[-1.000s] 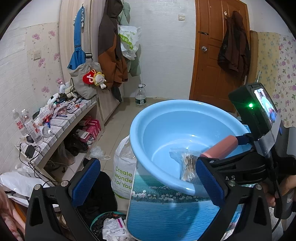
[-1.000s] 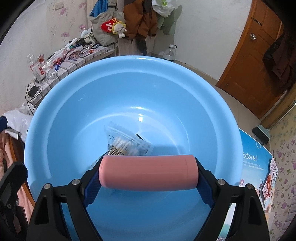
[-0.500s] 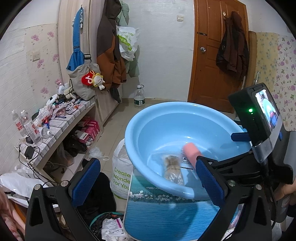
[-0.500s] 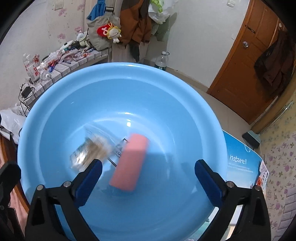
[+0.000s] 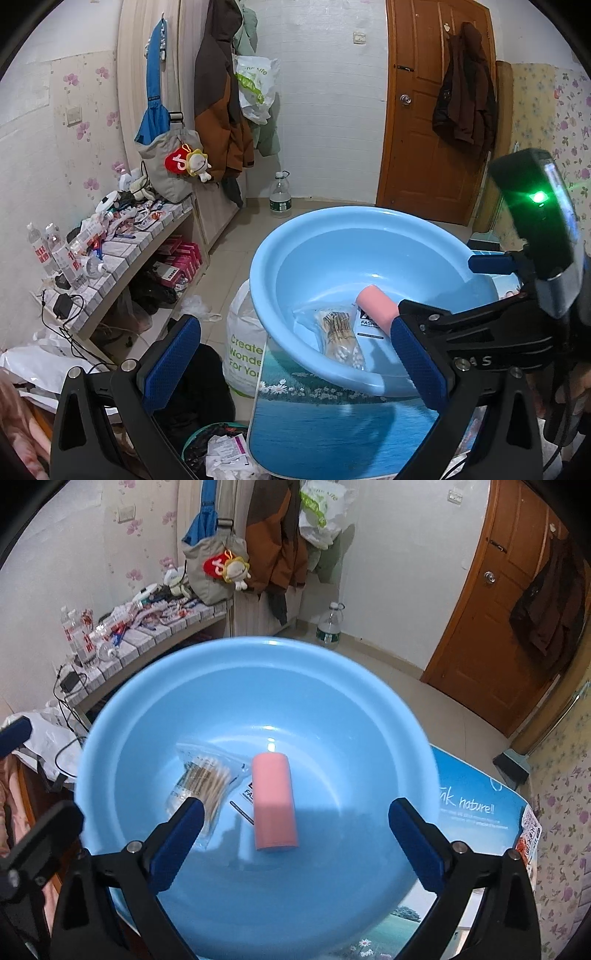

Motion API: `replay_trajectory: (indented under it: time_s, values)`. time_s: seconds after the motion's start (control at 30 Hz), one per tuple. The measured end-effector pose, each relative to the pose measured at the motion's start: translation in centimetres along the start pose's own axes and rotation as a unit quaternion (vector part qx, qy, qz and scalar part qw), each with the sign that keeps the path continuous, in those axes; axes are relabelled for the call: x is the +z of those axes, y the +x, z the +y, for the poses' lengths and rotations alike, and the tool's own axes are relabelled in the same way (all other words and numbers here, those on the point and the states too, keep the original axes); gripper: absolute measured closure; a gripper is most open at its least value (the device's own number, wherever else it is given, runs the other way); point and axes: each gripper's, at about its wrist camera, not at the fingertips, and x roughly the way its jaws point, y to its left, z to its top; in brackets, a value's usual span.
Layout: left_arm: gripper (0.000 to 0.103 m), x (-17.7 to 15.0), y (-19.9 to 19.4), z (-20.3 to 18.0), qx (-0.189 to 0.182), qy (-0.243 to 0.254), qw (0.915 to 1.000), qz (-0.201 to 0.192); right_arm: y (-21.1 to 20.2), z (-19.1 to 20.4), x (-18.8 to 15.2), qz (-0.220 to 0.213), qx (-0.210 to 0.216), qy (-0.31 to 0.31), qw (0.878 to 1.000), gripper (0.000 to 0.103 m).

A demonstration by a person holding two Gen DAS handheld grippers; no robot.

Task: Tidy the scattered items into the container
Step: 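Open the right gripper to drop the pink case into the basin, then move both grippers back over the table toward the Face tissue box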

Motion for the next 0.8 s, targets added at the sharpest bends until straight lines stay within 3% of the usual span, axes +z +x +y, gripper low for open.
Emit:
replay_trajectory:
  time_s: [0.43, 0.8]
  values:
    - [0.0, 1.0, -2.6, -3.6, -0.007, 0.028, 0.9994, -0.018, -2.5, -3.1, -3.5, -0.042, -0.003, 0.038, 0.998, 0.002]
    - [0.0, 1.4, -4.2, -10.5, -0.03, 0.065, 0.9971, -0.027, -6.8, -9.4, -7.8, -0.066, -0.026, 0.095, 0.993, 0.002]
